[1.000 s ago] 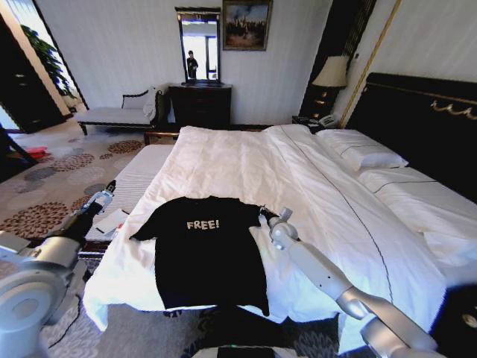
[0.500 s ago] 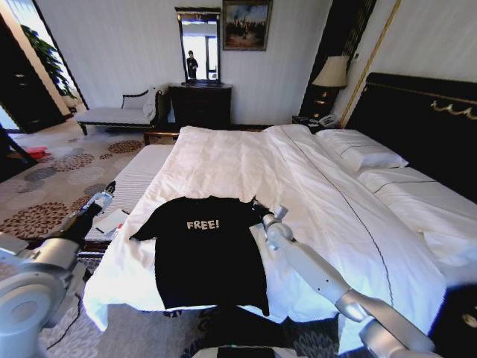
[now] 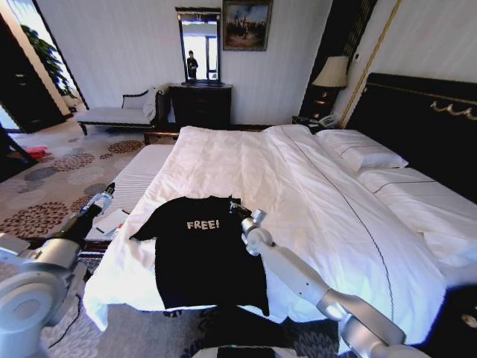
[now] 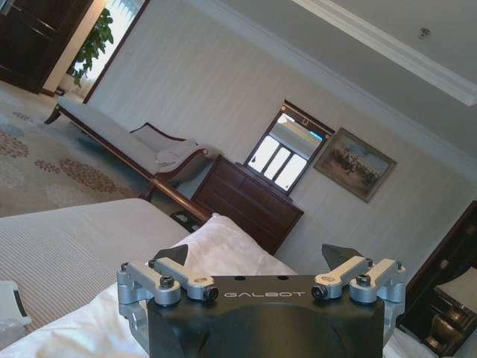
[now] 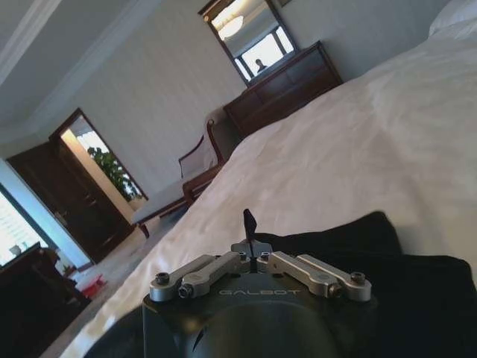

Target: Fold the clothes on the bed.

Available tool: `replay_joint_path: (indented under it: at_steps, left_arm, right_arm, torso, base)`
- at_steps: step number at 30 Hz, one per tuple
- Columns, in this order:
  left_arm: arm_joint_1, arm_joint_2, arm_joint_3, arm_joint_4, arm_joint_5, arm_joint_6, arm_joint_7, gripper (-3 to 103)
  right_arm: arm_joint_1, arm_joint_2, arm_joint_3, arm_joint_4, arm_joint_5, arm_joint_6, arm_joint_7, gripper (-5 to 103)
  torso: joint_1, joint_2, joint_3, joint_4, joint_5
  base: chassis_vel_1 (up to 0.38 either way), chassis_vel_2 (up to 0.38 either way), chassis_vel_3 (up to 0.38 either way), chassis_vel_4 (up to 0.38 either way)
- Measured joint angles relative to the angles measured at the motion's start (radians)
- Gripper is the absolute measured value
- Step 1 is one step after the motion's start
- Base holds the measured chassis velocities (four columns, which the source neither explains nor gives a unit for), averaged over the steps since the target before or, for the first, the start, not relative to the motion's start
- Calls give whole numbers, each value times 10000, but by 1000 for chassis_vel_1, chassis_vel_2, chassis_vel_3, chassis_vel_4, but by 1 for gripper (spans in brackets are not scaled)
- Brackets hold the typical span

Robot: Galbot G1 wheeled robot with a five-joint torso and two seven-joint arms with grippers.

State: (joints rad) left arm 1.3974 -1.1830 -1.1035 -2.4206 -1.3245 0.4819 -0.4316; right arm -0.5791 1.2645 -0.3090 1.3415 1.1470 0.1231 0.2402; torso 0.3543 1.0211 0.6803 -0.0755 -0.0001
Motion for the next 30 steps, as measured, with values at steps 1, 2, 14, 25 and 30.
replay_joint_path:
  at_steps: [1,2,14,25,30]
  left_arm:
    - [-12,-5,12,17,16,0,1,100]
    - [-12,-5,12,17,16,0,1,100]
    - [-156,-55,293,232,204,-2,12,100]
    - [-163,-122,524,222,379,1,27,100]
    - [-117,-113,486,226,385,1,30,100]
  right_arm:
    - [0,71,-45,-110,-78,2,0,0]
    - [0,71,-45,-110,-78,2,0,0]
    - [-419,-110,-44,369,-584,125,-139,17]
    - [-999,-796,355,1599,412,-217,1082,60]
    - [-808,-733,786,1261,1293,-521,1445,82]
  torso:
    - [0,0,0,0,0]
    - [0,0,0,0,0]
    - [1,0,0,0,1]
    - [1,0,0,0,2]
    - [0,0,0,0,2]
  base:
    - [0,0,0,0]
    - [0,0,0,0]
    - [0,0,0,0]
    - [0,0,0,0]
    - [0,0,0,0]
